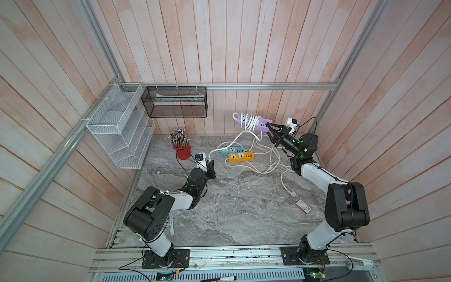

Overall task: Unwrap the cord wrapped around the power strip
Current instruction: Unwrap the power cord from the power strip.

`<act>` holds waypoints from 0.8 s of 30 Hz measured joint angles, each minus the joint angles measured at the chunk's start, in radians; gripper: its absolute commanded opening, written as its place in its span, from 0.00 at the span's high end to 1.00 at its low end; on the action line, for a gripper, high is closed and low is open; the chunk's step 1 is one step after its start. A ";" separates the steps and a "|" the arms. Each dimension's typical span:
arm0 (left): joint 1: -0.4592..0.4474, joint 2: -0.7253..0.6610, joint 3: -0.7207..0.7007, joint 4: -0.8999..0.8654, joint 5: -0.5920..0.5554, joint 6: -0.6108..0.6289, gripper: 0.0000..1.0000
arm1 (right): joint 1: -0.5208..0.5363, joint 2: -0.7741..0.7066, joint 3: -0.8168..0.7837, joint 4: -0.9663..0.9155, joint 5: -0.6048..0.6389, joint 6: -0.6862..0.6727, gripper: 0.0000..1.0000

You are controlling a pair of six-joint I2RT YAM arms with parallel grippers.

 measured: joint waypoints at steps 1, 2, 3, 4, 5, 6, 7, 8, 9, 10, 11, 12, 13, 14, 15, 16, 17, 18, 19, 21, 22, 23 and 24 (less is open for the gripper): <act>0.002 0.004 0.022 -0.035 -0.022 -0.008 0.80 | 0.000 -0.012 0.003 -0.005 -0.002 0.000 0.77; 0.005 0.008 0.037 -0.065 -0.039 -0.020 0.80 | 0.000 -0.023 0.009 -0.013 -0.002 -0.002 0.77; 0.008 0.011 0.047 -0.087 -0.048 -0.030 0.77 | 0.000 -0.032 0.015 -0.020 -0.002 -0.003 0.77; 0.013 0.014 0.056 -0.113 -0.060 -0.043 0.64 | -0.001 -0.042 0.021 -0.027 -0.002 -0.003 0.77; 0.018 0.015 0.060 -0.140 -0.069 -0.057 0.53 | -0.001 -0.053 0.027 -0.032 -0.003 -0.003 0.77; 0.022 0.016 0.062 -0.162 -0.075 -0.073 0.41 | -0.002 -0.059 0.030 -0.034 -0.003 -0.003 0.77; 0.024 0.016 0.064 -0.188 -0.084 -0.086 0.27 | -0.003 -0.065 0.034 -0.034 -0.005 -0.003 0.77; 0.025 0.016 0.068 -0.215 -0.092 -0.100 0.05 | -0.004 -0.069 0.035 -0.034 -0.007 -0.003 0.77; 0.027 0.018 0.073 -0.240 -0.096 -0.109 0.00 | -0.005 -0.070 0.037 -0.033 -0.007 -0.002 0.77; 0.027 0.020 0.081 -0.265 -0.100 -0.120 0.00 | -0.005 -0.070 0.037 -0.033 -0.008 -0.001 0.77; 0.027 0.025 0.093 -0.291 -0.102 -0.134 0.00 | -0.005 -0.070 0.037 -0.035 -0.009 0.002 0.77; 0.029 0.028 0.102 -0.311 -0.103 -0.145 0.00 | -0.006 -0.070 0.037 -0.039 -0.010 0.003 0.77; 0.032 0.030 0.109 -0.329 -0.103 -0.154 0.00 | -0.006 -0.070 0.037 -0.040 -0.010 0.005 0.77; 0.037 0.030 0.111 -0.341 -0.102 -0.166 0.00 | -0.006 -0.070 0.037 -0.040 -0.010 0.005 0.77; 0.042 0.030 0.111 -0.351 -0.101 -0.175 0.00 | -0.007 -0.070 0.037 -0.040 -0.010 0.005 0.77; 0.048 0.030 0.111 -0.362 -0.098 -0.185 0.00 | -0.007 -0.070 0.037 -0.042 -0.010 0.005 0.77; 0.055 0.030 0.110 -0.370 -0.093 -0.195 0.00 | -0.007 -0.070 0.037 -0.045 -0.010 0.004 0.77; 0.062 0.028 0.110 -0.375 -0.085 -0.204 0.00 | -0.007 -0.070 0.037 -0.047 -0.010 0.004 0.77; 0.070 0.024 0.108 -0.379 -0.072 -0.214 0.00 | -0.007 -0.070 0.037 -0.049 -0.010 0.003 0.77; 0.081 0.009 0.102 -0.385 -0.053 -0.230 0.00 | -0.007 -0.070 0.037 -0.053 -0.011 0.001 0.77; 0.085 -0.004 0.098 -0.391 -0.041 -0.235 0.00 | -0.007 -0.070 0.037 -0.054 -0.010 0.000 0.77; 0.086 -0.017 0.094 -0.396 -0.037 -0.241 0.00 | -0.007 -0.070 0.037 -0.055 -0.010 0.000 0.77; 0.088 -0.028 0.092 -0.398 -0.030 -0.246 0.00 | -0.007 -0.070 0.037 -0.056 -0.010 -0.001 0.77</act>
